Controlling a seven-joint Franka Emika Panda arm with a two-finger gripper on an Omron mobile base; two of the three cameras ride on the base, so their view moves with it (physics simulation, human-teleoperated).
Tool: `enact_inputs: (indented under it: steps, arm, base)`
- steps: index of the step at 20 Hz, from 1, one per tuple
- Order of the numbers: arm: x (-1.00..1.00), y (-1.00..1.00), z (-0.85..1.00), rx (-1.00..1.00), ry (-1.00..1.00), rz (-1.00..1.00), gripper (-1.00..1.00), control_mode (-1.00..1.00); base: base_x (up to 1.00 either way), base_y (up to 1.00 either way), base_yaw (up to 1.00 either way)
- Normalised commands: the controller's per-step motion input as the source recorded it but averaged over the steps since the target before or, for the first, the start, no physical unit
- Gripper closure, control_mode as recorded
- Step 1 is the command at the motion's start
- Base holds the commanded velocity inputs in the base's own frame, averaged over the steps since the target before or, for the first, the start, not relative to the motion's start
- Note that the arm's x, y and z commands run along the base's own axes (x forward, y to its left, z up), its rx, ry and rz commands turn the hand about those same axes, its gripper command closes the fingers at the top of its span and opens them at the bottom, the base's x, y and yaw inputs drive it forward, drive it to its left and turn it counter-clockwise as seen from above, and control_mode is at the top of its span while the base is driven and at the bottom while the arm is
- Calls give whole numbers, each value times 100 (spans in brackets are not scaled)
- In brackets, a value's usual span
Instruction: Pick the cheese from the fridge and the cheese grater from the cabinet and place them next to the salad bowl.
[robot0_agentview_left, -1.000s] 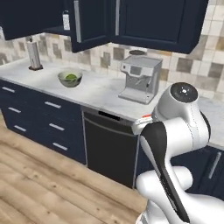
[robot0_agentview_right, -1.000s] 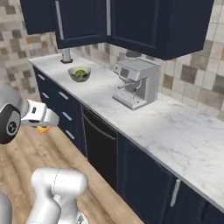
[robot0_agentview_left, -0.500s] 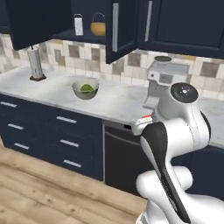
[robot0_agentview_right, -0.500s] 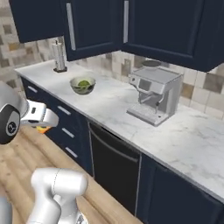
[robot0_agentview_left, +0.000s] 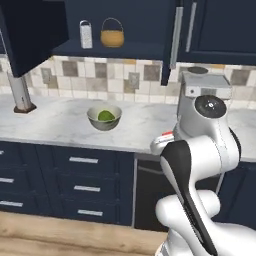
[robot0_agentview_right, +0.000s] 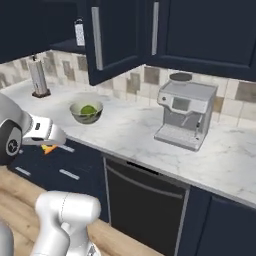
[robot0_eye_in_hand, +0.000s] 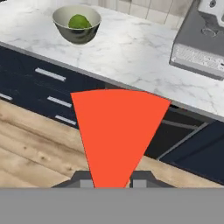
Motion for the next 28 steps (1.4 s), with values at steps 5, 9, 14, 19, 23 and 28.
enact_inputs:
  steps: [5,9,14,19,23,28]
  arm:
    - [0,0,0,0,0,0,100,100]
    - [0,0,0,0,0,0,100,100]
    - [0,0,0,0,0,0,100,100]
    - [0,0,0,0,0,0,100,100]
    - [0,0,0,0,0,0,100,100]
    - [0,0,0,0,0,0,100,100]
  base:
    - [73,100,-39]
    - [97,85,-53]
    - [57,41,-56]
    - [20,-5,-38]
    - [28,-2,-10]
    - [70,0,-6]
